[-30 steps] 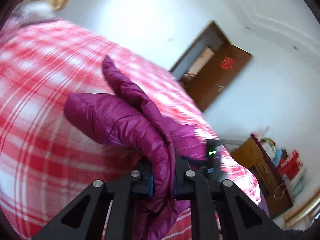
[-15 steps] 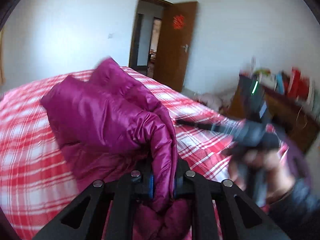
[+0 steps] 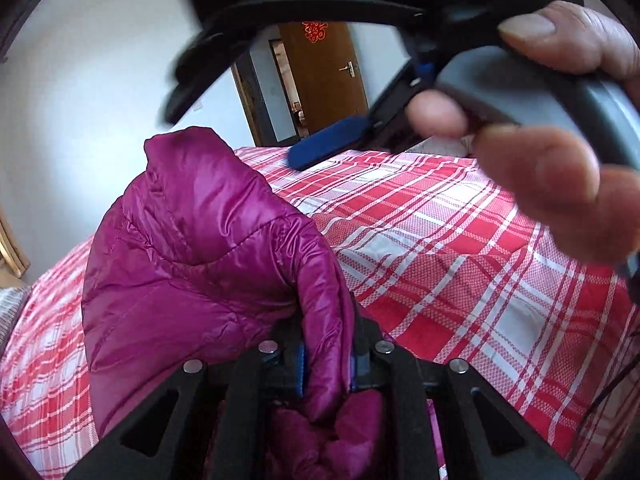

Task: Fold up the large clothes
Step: 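Grasp the folded jacket bundle with the left tool while the right tool grasps it too, then lower the magenta jacket bundle onto the bedspread with both tools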

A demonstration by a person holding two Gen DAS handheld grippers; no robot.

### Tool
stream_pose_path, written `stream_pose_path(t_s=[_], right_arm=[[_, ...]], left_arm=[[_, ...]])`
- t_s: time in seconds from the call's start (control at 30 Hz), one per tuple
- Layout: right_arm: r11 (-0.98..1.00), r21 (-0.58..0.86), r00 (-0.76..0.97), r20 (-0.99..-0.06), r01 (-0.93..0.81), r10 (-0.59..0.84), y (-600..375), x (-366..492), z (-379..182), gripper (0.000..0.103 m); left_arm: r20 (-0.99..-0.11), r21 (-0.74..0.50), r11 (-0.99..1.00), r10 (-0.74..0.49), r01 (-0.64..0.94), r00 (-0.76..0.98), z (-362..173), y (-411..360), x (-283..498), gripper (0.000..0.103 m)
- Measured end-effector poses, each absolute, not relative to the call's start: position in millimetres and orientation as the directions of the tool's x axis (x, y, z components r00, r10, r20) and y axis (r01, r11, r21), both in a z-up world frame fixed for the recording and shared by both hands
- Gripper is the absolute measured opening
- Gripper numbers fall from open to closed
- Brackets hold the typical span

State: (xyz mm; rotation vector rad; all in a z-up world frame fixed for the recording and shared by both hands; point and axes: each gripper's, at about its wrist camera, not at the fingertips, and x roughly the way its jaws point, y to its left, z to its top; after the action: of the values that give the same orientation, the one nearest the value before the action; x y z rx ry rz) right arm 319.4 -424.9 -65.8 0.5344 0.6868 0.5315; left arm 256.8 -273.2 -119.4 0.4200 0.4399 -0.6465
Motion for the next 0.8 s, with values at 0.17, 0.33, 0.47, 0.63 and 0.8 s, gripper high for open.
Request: stream_pose_path(t_s=[0.17, 0.33, 0.47, 0.63, 0.8], right_arm=[[0.834, 0.493, 0.616, -0.584, -0.247, 0.528, -395.6, 337.6, -70.6, 0.031], [0.900, 0.427, 0.646, -0.661, -0.094, 0.381, -415.8, 349.4, -82.6, 0.024], [0.916, 0.397, 0.630, -0.697, -0.059, 0.342, -418.2, 352.0, -95.4, 0.024], [0.938, 0.336, 0.656, -0.729, 0.091, 0.197, -425.7, 351.7, -91.2, 0.041], [0.916, 0.387, 0.756, -0.630, 0.108, 0.177, -406.4, 328.3, -40.1, 0.042]], left_arm=[[-0.514, 0.237, 0.728, -0.468, 0.643, 0.719, -100.1, -272.2, 244.2, 0.023], [-0.359, 0.166, 0.757, -0.551, 0.633, 0.753, -64.1, -213.3, 203.6, 0.088], [-0.321, 0.112, 0.815, -0.512, 0.569, 0.796, -58.1, -170.2, 209.6, 0.092], [-0.528, 0.072, 0.869, -0.384, 0.490, 0.758, -108.8, -166.3, 263.6, 0.092], [-0.493, 0.055, 0.870, -0.404, 0.490, 0.771, -117.5, -174.9, 258.7, 0.093]])
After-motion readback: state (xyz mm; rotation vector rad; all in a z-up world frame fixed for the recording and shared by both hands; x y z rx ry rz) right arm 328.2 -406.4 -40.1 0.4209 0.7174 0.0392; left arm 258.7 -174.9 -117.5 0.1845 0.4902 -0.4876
